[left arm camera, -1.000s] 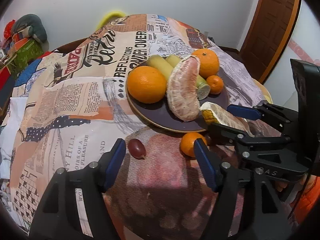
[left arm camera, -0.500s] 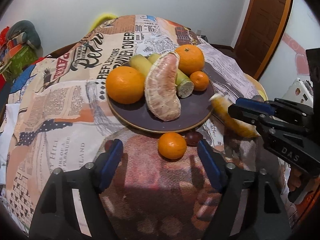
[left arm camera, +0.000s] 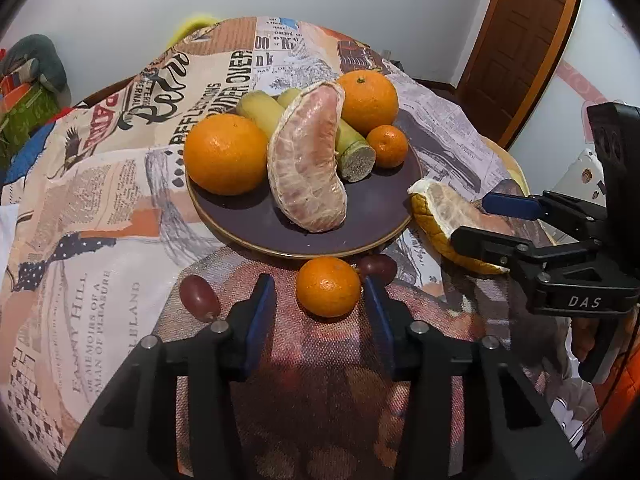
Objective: Organize fruits
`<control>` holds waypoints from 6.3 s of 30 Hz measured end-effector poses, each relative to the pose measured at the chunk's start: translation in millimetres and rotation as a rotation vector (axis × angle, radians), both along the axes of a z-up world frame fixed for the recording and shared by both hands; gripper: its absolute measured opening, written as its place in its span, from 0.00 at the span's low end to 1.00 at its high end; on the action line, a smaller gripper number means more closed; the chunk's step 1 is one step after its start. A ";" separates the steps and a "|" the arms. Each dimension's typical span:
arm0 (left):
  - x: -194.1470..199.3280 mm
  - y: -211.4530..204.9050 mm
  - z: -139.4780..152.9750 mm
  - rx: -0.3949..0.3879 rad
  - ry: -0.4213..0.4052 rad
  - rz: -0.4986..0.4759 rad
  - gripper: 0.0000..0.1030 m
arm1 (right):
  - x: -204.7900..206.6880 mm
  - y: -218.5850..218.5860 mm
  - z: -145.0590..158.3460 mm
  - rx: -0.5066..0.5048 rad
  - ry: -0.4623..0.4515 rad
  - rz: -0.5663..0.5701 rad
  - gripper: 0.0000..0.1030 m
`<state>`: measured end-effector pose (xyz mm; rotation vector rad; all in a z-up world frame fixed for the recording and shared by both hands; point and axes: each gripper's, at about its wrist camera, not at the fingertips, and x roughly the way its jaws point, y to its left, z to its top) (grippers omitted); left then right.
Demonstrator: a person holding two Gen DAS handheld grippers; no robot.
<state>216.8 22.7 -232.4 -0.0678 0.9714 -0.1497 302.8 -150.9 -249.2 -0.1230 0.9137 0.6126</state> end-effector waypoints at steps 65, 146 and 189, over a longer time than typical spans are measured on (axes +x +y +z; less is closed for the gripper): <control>51.6 45.0 10.5 -0.014 -0.053 0.093 0.33 | 38.8 69.7 24.0 0.138 -0.103 -0.014 0.49; -20.0 67.1 2.8 -0.045 -0.018 0.098 0.20 | -34.5 64.1 -6.8 0.031 -0.026 0.036 0.19; 6.6 31.3 22.5 -0.068 -0.050 0.060 0.32 | -18.4 52.7 12.4 0.074 -0.041 0.007 0.24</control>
